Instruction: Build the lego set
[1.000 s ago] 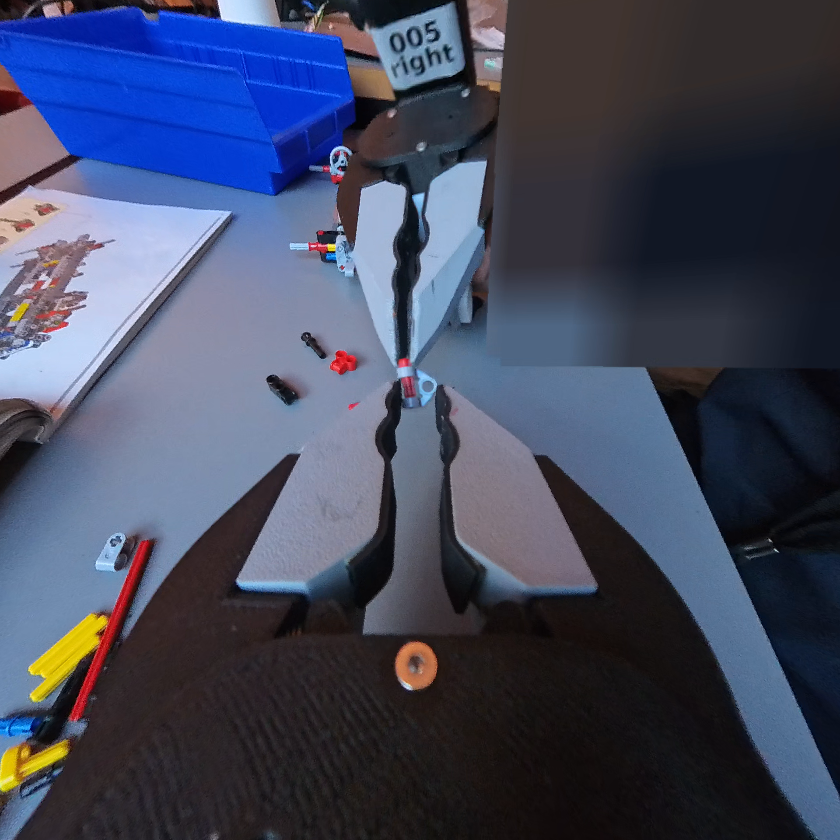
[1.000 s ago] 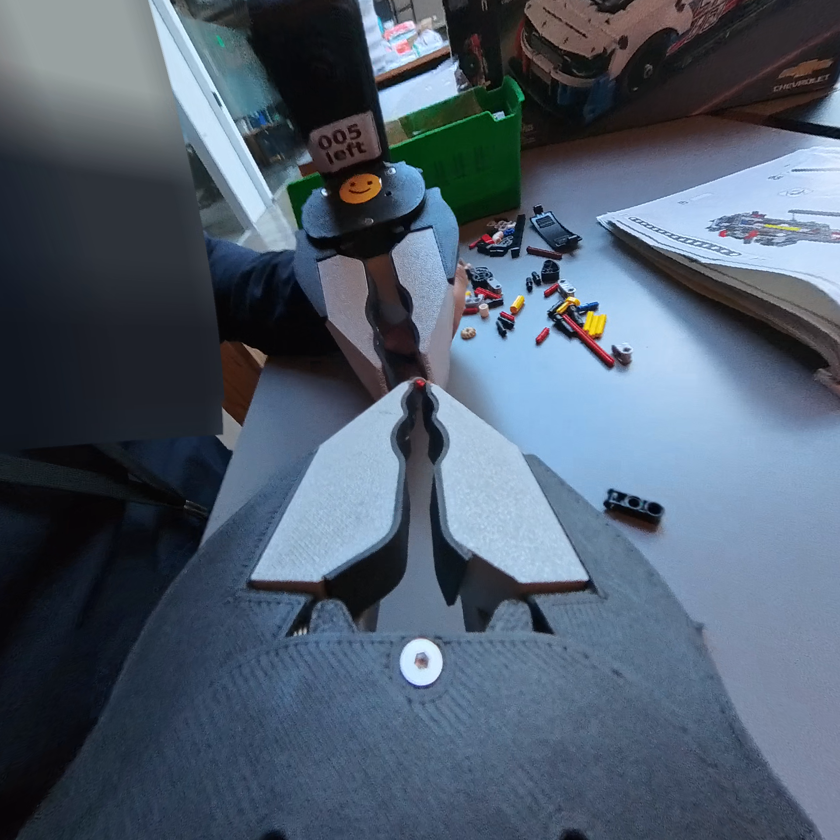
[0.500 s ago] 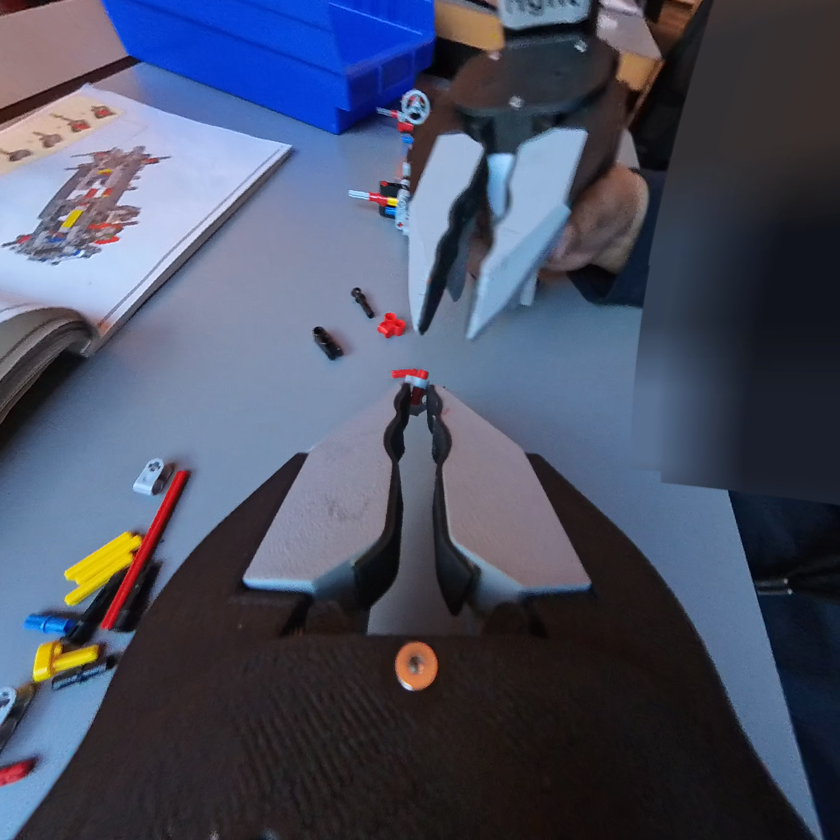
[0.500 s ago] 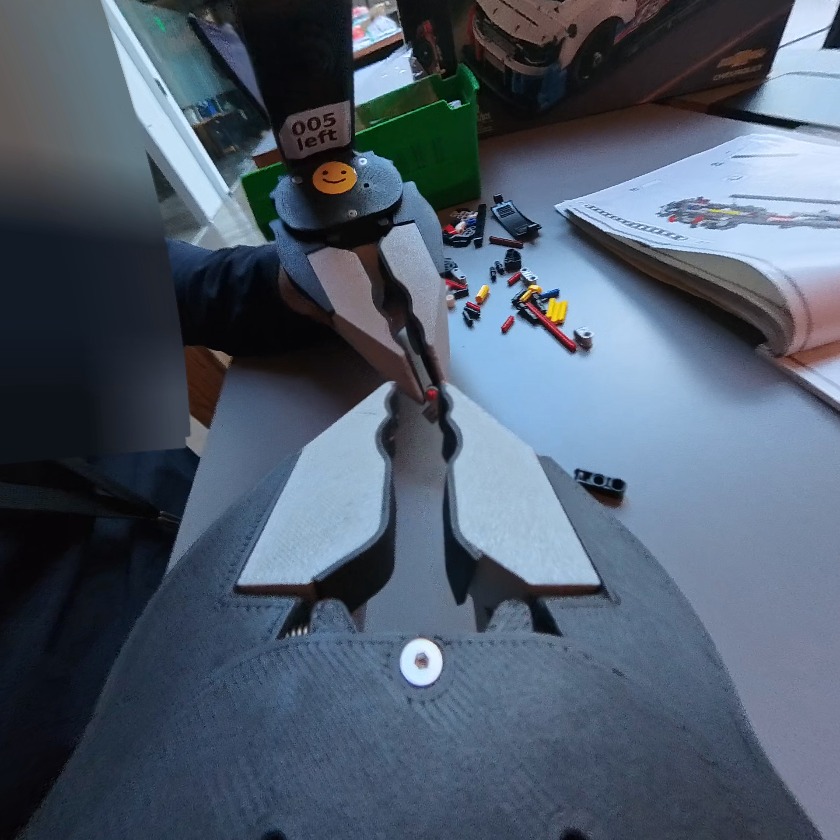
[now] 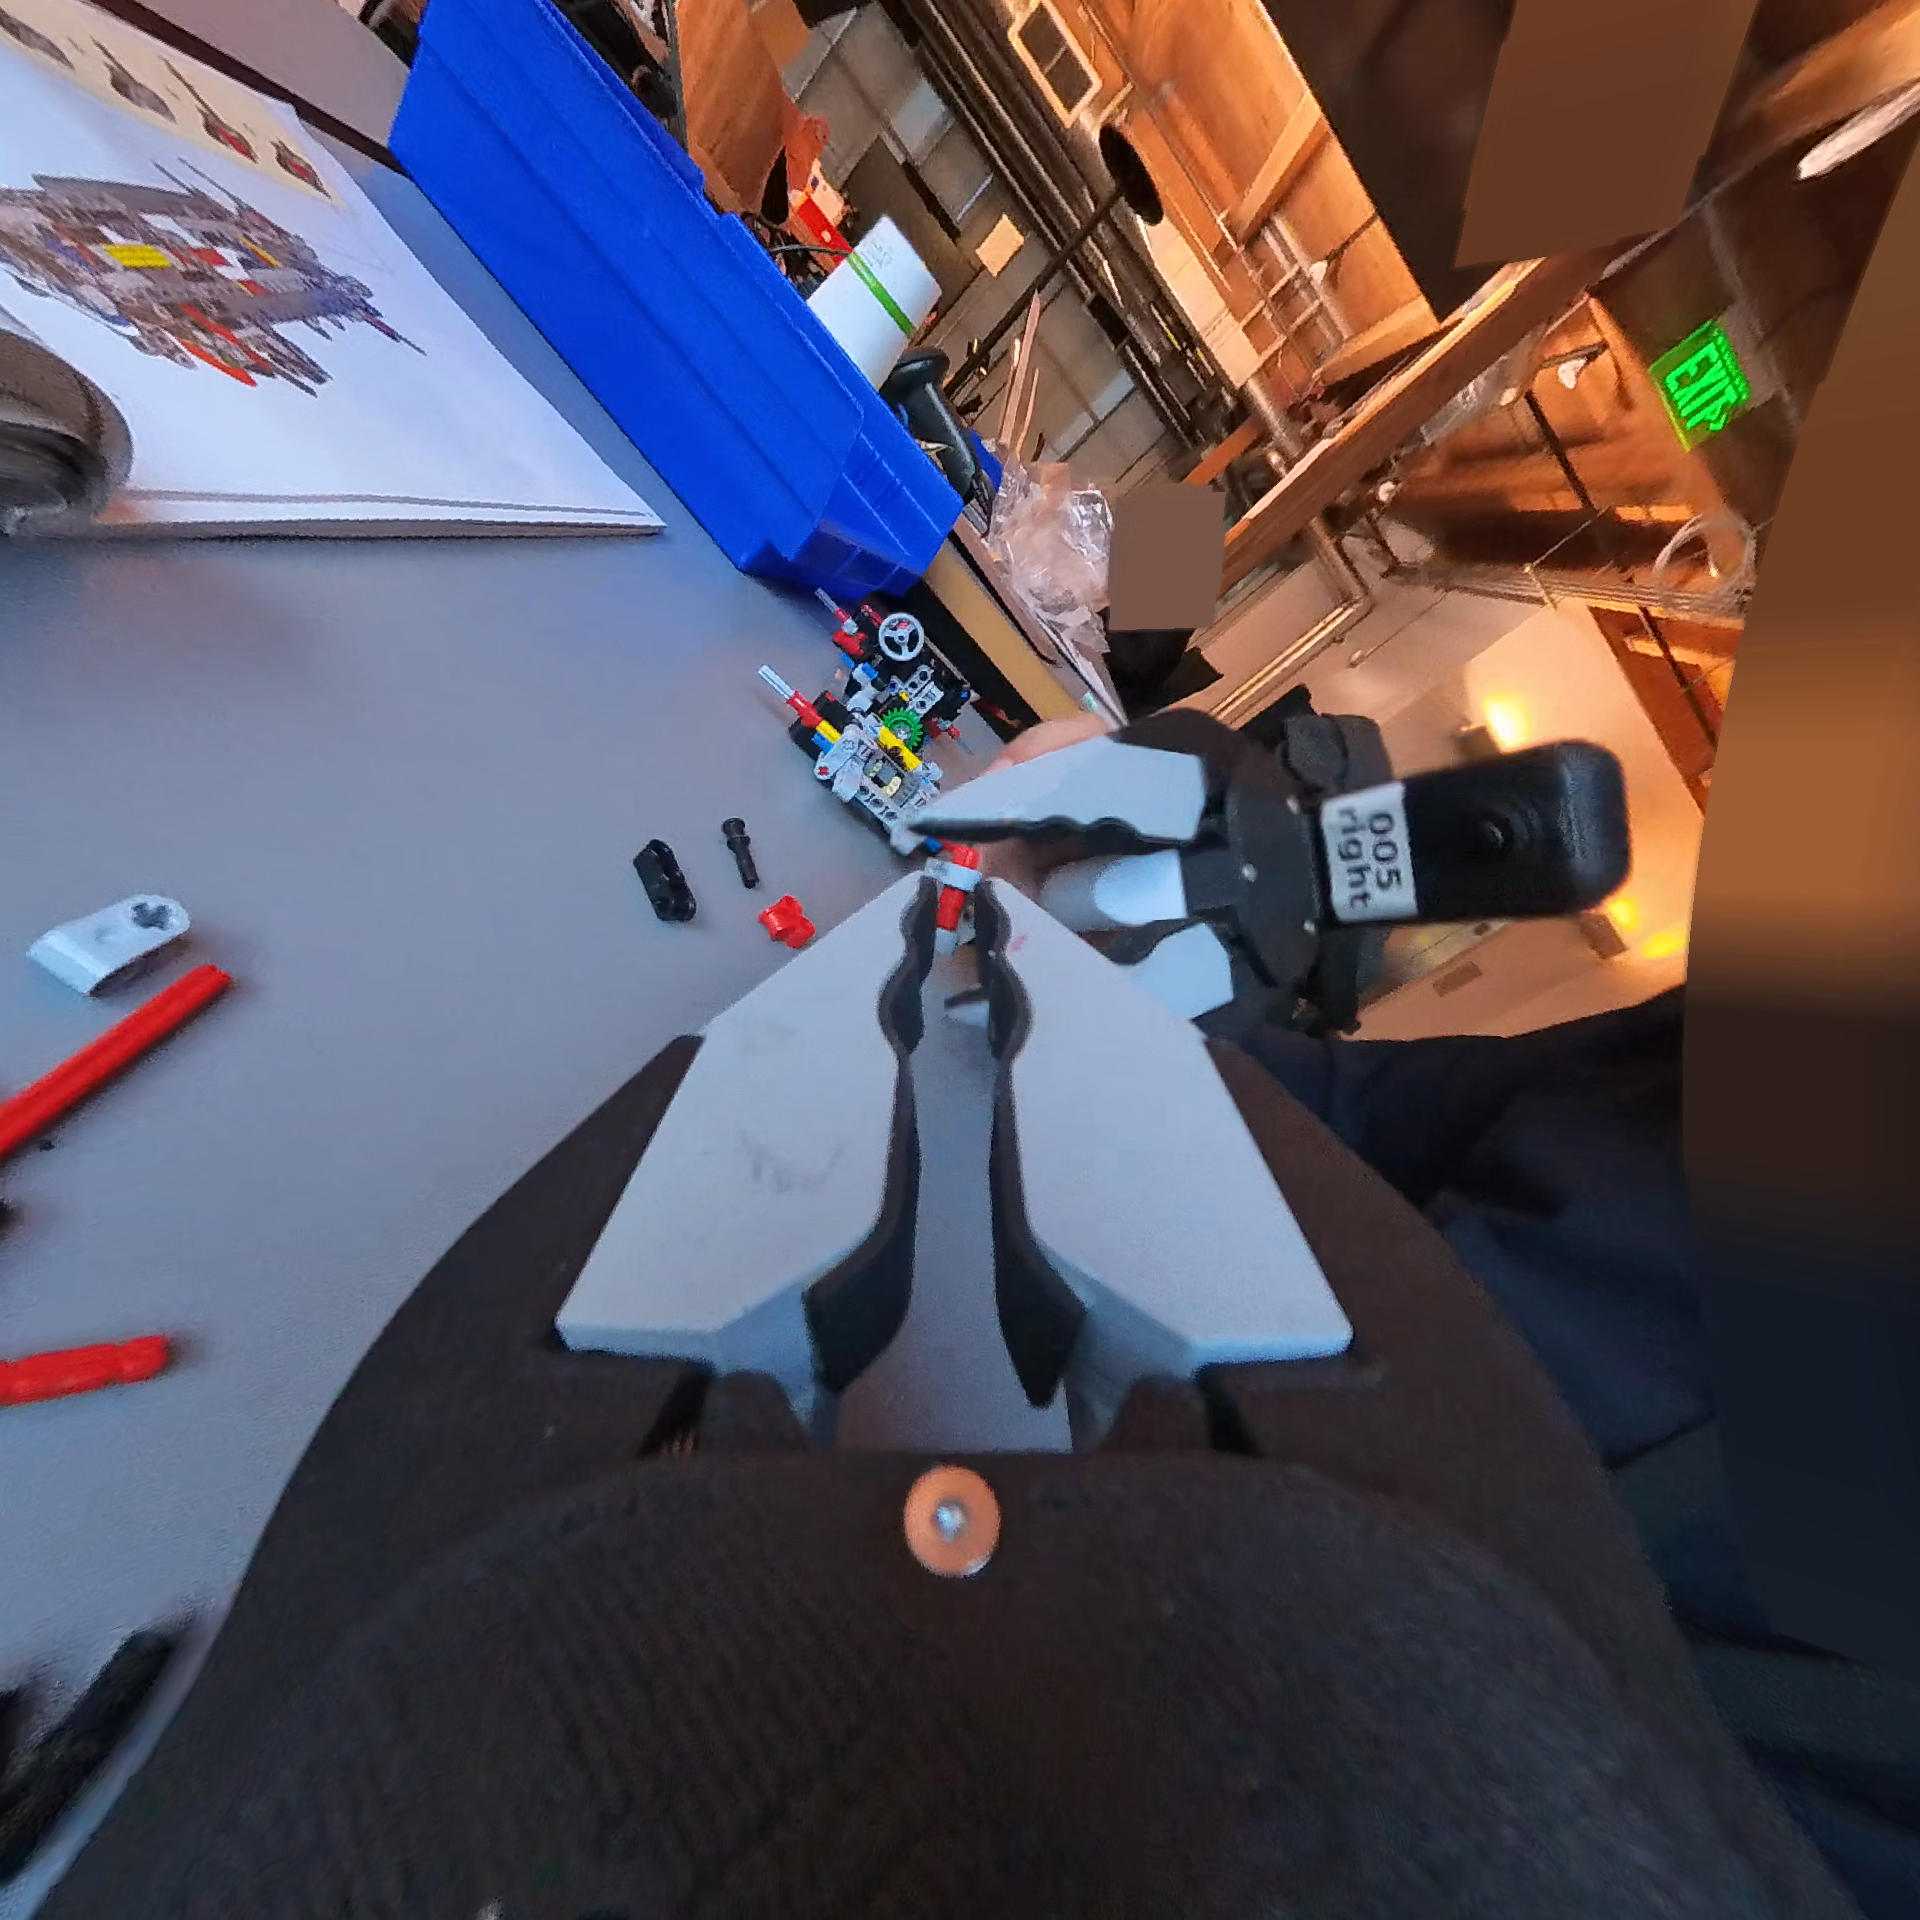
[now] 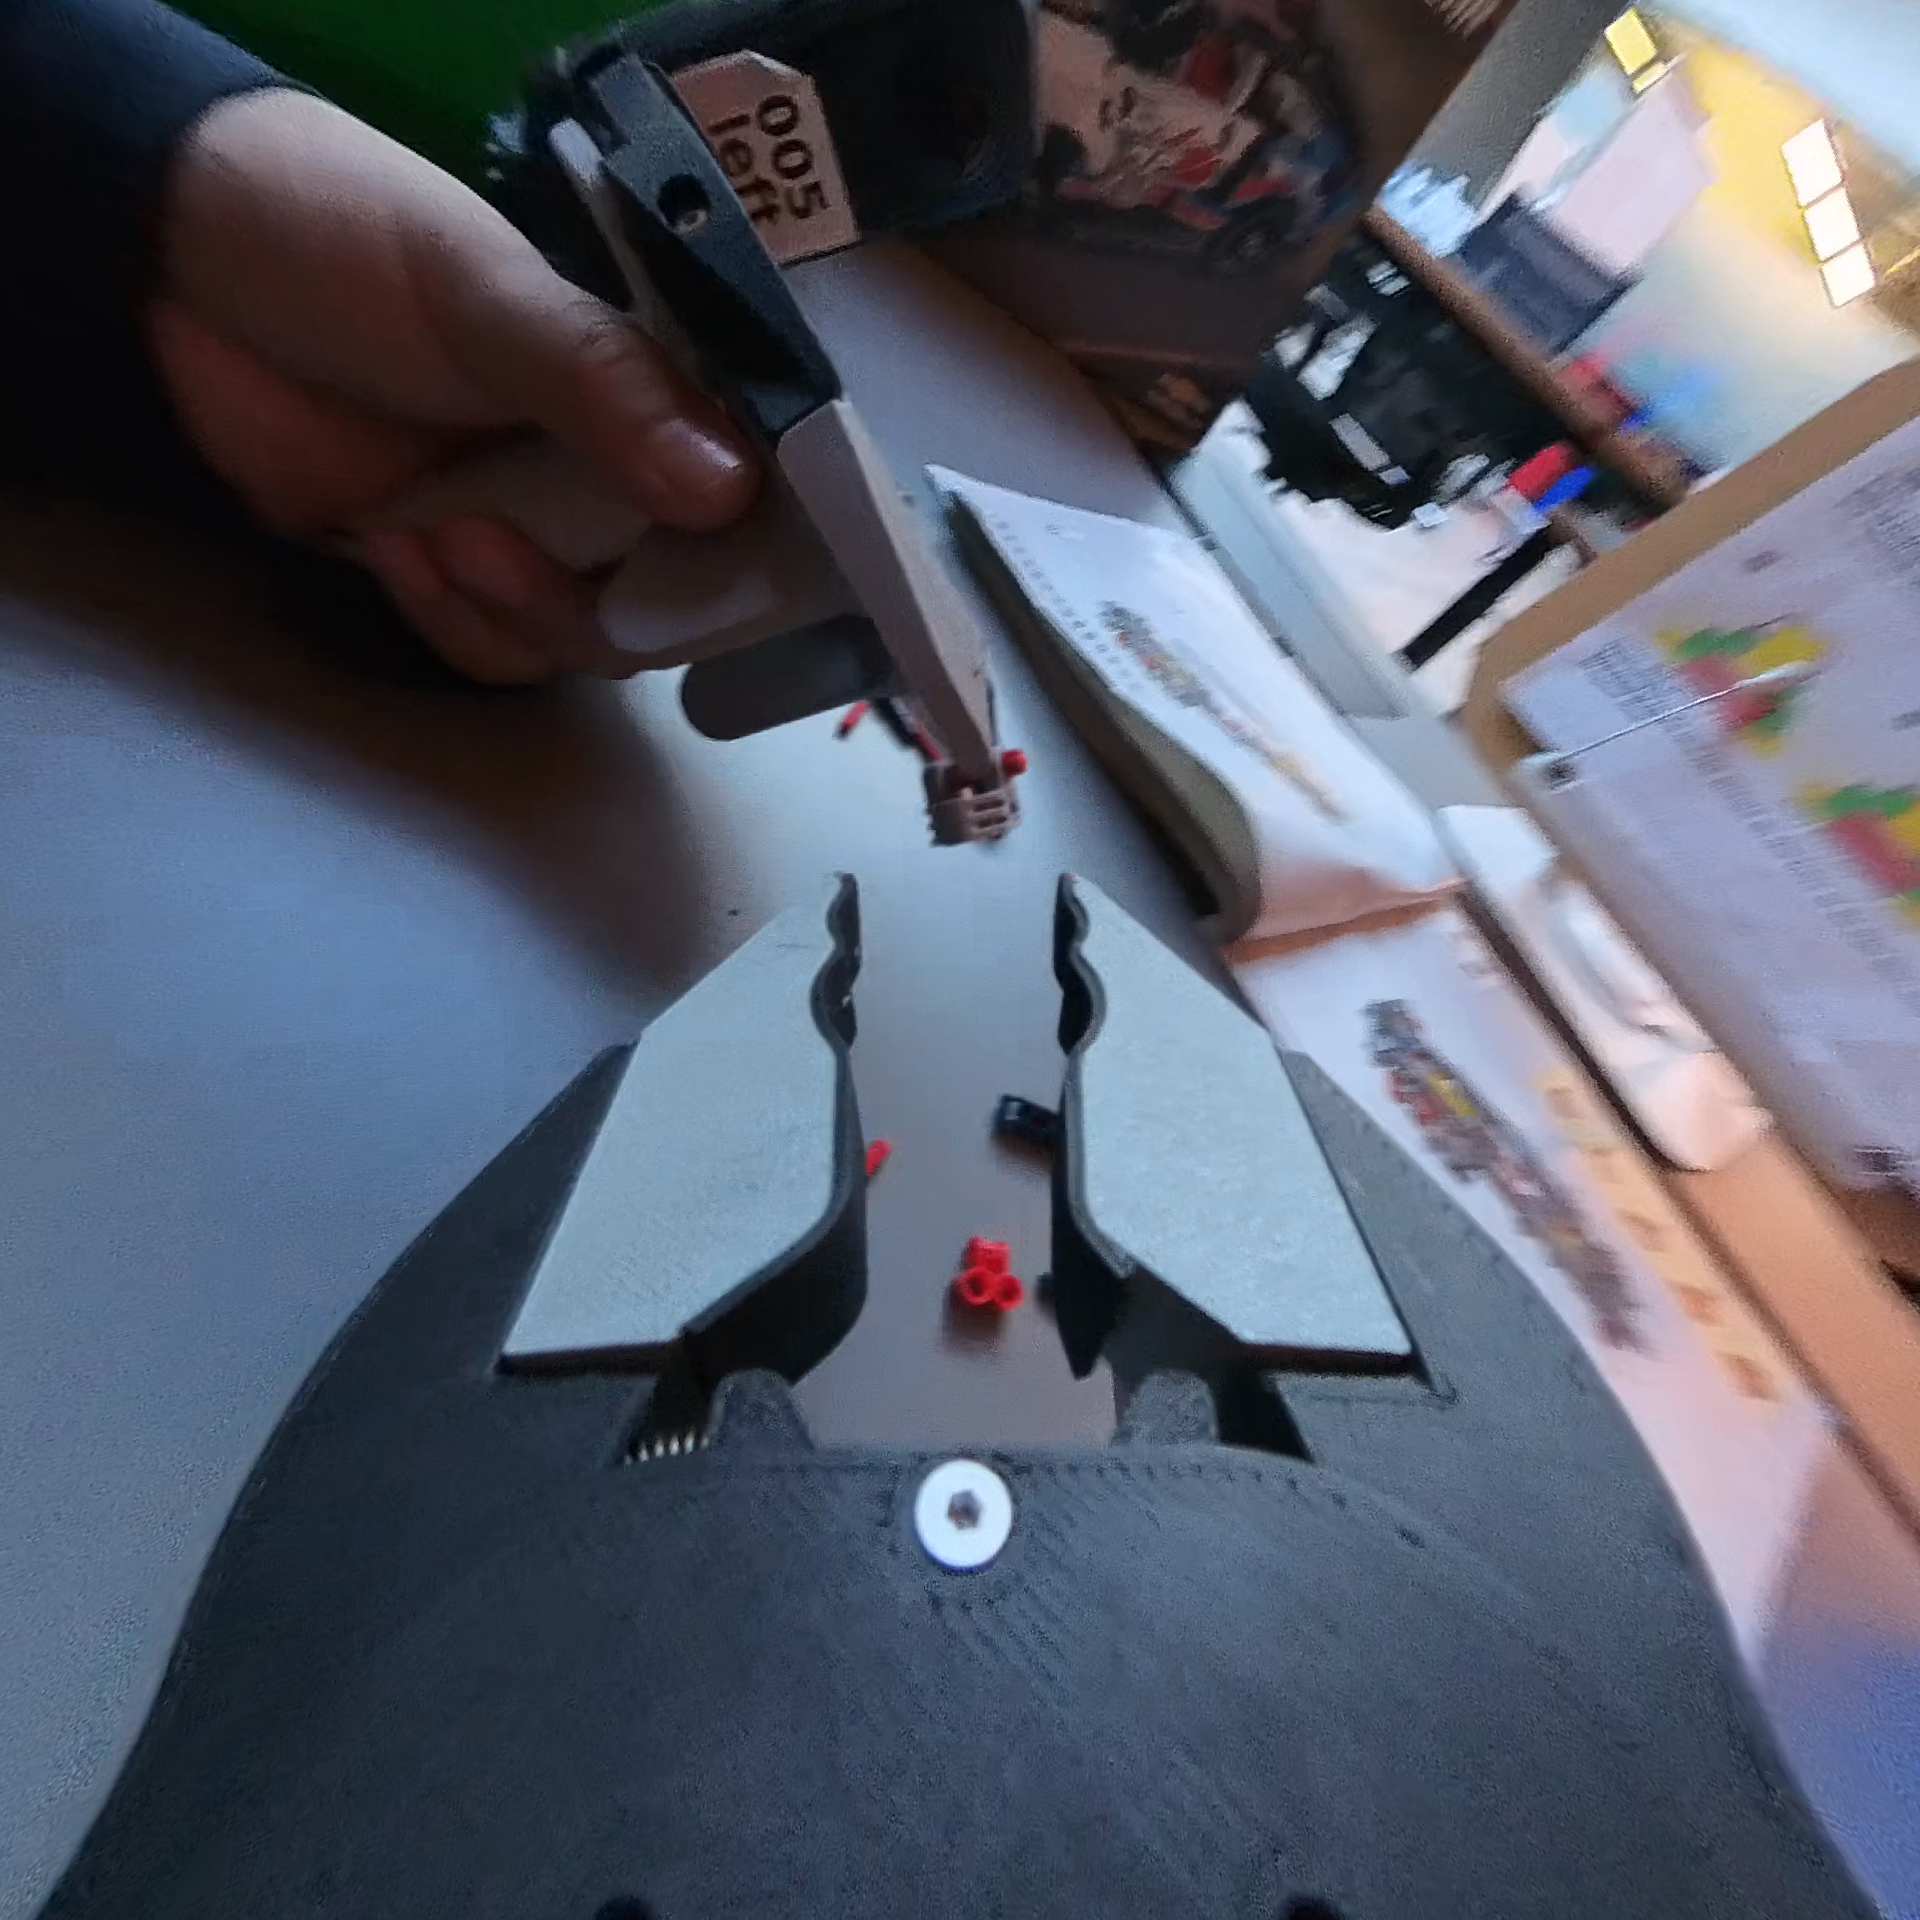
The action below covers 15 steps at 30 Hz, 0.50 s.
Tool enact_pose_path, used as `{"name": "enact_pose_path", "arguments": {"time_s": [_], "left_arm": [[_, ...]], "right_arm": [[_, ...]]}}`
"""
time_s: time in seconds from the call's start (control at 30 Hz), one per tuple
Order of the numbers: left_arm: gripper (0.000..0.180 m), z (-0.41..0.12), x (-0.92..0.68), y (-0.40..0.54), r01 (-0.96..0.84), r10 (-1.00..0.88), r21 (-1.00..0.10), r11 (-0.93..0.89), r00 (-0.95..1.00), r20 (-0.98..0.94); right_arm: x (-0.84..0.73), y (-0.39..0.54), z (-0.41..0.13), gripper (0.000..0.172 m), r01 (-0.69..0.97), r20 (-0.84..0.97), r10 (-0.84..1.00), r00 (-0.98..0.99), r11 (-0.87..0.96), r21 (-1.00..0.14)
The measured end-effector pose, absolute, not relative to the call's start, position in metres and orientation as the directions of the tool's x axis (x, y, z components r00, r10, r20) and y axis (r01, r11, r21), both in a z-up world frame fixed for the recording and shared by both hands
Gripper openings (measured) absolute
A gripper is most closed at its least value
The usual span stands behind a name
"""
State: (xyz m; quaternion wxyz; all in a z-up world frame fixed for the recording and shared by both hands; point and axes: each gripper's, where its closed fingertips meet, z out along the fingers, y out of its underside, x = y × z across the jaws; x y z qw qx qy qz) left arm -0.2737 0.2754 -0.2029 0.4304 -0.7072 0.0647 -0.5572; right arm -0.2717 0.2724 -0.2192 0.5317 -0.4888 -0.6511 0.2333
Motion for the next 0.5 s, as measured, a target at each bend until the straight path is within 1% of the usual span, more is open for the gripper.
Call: {"name": "enact_pose_path", "arguments": {"time_s": [0.07, 0.17, 0.3, 0.43, 0.5], "left_arm": [[0.005, -0.202, -0.272, 0.276, 0.408, -0.559, -0.668, -0.622, 0.365, 0.744], [0.005, -0.201, -0.271, 0.278, 0.456, -0.531, -0.619, -0.640, 0.320, 0.785], [0.005, -0.200, -0.269, 0.276, 0.461, -0.526, -0.601, -0.653, 0.294, 0.798], [0.005, -0.204, -0.262, 0.273, 0.422, -0.532, -0.622, -0.660, 0.322, 0.783], [0.005, -0.205, -0.261, 0.272, 0.418, -0.531, -0.626, -0.658, 0.333, 0.779]], "right_arm": [[-0.270, 0.274, -0.208, 0.025, 0.363, 0.540, 0.837, 0.088, 0.477, -0.800], [-0.271, 0.267, -0.199, 0.018, 0.303, 0.546, 0.833, 0.090, 0.499, -0.812], [-0.275, 0.269, -0.209, 0.021, 0.337, 0.525, 0.848, 0.075, 0.474, -0.813], [-0.275, 0.271, -0.215, 0.015, 0.362, 0.540, 0.839, 0.065, 0.484, -0.797], [-0.274, 0.271, -0.216, 0.016, 0.367, 0.543, 0.838, 0.059, 0.488, -0.792]]}}
